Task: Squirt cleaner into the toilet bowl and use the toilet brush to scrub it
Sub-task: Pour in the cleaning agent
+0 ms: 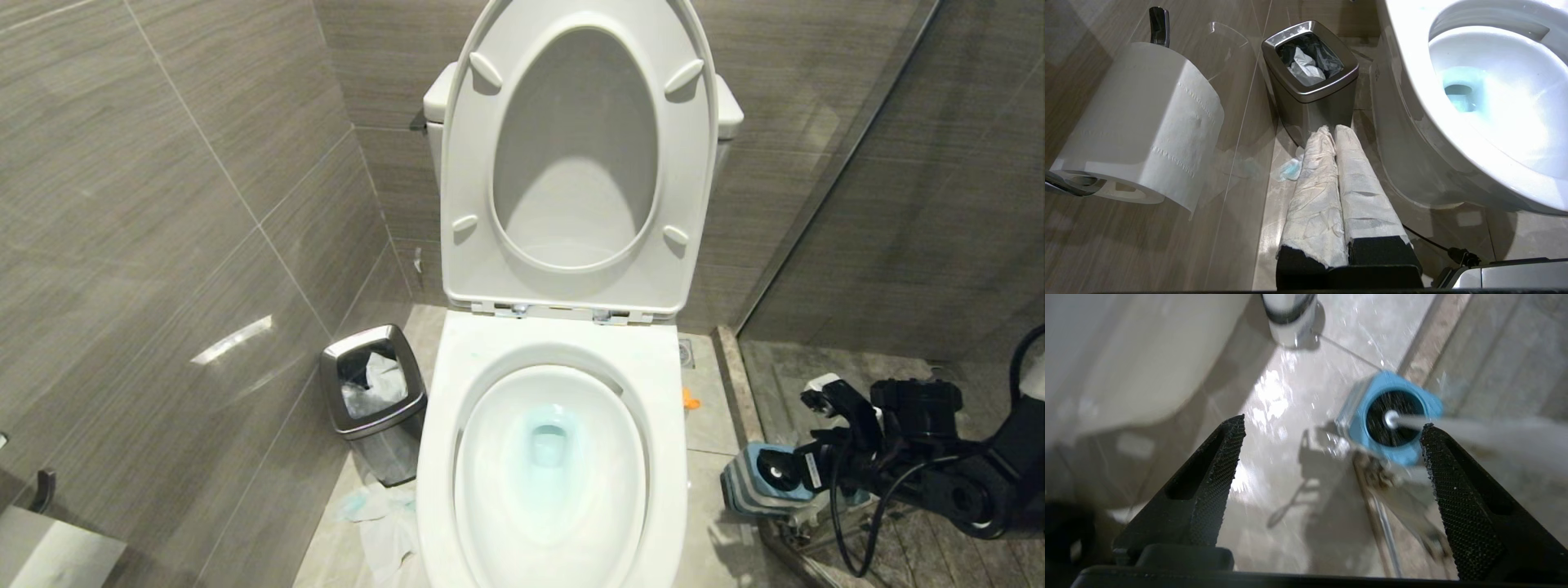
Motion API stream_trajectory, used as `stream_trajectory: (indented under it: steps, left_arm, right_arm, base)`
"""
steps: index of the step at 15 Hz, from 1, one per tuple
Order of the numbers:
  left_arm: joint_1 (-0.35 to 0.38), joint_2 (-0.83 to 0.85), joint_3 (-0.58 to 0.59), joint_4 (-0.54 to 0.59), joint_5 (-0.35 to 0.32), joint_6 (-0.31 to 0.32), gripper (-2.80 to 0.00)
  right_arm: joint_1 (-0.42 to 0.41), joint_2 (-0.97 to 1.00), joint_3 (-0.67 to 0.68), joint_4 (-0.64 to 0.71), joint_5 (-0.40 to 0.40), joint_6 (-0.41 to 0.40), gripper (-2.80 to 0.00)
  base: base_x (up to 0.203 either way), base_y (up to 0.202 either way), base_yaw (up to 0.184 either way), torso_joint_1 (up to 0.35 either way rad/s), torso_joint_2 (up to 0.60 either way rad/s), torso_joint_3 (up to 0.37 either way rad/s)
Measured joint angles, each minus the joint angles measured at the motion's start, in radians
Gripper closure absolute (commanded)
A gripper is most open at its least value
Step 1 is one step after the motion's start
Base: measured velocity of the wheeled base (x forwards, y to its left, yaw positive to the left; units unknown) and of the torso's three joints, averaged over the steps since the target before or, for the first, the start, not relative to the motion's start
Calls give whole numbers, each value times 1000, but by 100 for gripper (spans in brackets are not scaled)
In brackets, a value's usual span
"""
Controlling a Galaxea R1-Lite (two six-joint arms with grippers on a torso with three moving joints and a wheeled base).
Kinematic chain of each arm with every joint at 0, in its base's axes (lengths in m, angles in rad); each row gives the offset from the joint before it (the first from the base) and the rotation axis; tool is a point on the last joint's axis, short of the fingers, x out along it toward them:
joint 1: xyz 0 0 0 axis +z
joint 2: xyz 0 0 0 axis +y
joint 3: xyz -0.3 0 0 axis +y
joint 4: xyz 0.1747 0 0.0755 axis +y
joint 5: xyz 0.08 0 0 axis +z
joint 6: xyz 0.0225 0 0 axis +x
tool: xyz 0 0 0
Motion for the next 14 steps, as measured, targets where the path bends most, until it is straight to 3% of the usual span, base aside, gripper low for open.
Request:
stream_trajectory:
  steps: [5, 8, 14]
  left_arm:
    - [0, 0, 0, 0, 0, 0, 0]
    - [0, 0, 0, 0, 0, 0, 0]
    - [0, 0, 0, 0, 0, 0, 0]
  right_arm:
    - [74, 180, -99, -266, -88, 204, -280]
    - [120, 265, -126, -358, -104, 289, -280]
    - [150, 323, -39, -445, -106, 318, -280]
  base:
    - [0, 0, 0, 0, 0, 0]
    - [0, 0, 0, 0, 0, 0]
    - [0, 0, 0, 0, 0, 0]
